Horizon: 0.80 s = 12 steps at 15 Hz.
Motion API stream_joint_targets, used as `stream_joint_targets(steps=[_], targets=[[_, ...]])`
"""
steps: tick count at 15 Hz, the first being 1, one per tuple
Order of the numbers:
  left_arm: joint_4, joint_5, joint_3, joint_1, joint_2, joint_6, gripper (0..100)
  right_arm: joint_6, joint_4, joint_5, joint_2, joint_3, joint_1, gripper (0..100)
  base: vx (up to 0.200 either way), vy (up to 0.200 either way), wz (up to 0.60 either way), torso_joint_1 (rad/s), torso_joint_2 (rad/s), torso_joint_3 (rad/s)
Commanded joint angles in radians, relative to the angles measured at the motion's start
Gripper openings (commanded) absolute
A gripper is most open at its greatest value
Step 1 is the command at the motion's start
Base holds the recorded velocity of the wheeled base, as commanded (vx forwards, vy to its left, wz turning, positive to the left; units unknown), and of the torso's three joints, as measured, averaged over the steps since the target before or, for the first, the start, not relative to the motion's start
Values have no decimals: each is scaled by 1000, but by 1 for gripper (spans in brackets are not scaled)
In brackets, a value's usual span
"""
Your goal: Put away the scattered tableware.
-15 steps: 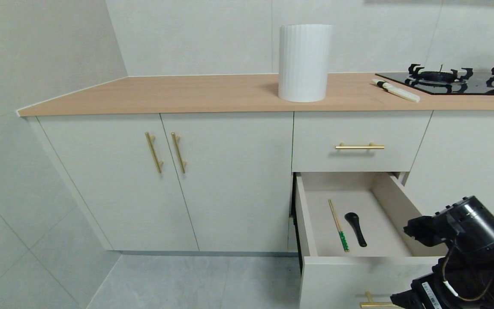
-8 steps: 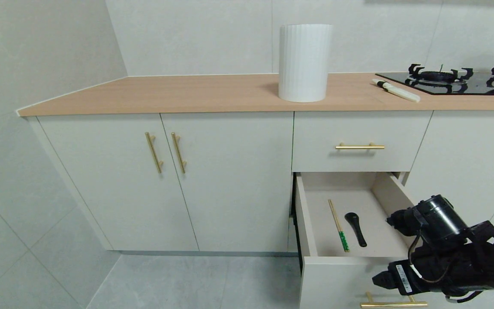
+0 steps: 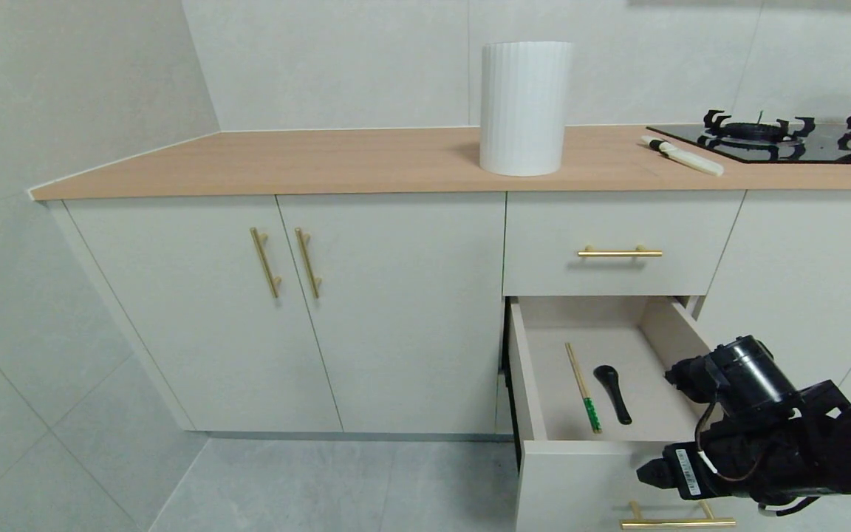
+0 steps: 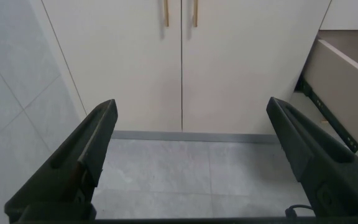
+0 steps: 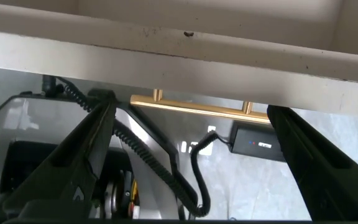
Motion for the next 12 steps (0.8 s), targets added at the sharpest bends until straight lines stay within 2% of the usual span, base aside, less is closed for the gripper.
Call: stream_joint_targets(steps=[1, 3, 12], targets=[[0, 0, 0, 0, 0, 0, 100, 2, -26, -8, 14, 0, 0, 100, 0, 0, 0, 0, 0, 0], [0, 0, 0, 0, 0, 0, 100, 7, -72, -45, 37, 3, 0, 100, 0, 0, 0, 0, 0, 0], [0, 0, 0, 0, 0, 0, 100, 19, -189, -51, 77, -3, -3, 100, 0, 0, 0, 0, 0, 0]])
